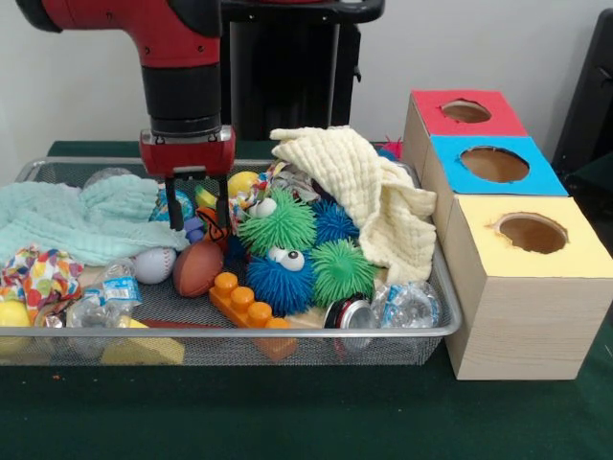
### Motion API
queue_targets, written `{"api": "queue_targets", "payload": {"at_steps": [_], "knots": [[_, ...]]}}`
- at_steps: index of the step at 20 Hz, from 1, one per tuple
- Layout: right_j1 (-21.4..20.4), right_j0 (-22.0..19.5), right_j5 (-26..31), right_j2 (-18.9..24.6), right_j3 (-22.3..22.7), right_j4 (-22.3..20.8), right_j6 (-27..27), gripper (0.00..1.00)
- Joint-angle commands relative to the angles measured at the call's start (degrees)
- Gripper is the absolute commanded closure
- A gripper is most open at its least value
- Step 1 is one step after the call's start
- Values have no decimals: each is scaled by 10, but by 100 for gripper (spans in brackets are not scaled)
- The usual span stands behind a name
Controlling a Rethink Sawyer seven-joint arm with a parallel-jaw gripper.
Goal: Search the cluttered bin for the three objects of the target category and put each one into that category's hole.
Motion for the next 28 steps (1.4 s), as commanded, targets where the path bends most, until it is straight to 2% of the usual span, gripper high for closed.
{"api": "queue_targets", "payload": {"at_steps": [1, 10, 19, 24, 28], "knots": [[68, 14, -35, -68, -54, -32, 65, 0], [58, 9, -11, -37, -14, 7, 53, 0], [39, 40, -10, -22, 17, 35, 76, 0], [55, 39, -35, -20, 22, 39, 80, 0], [86, 44, -45, -52, 11, 27, 80, 0]]}}
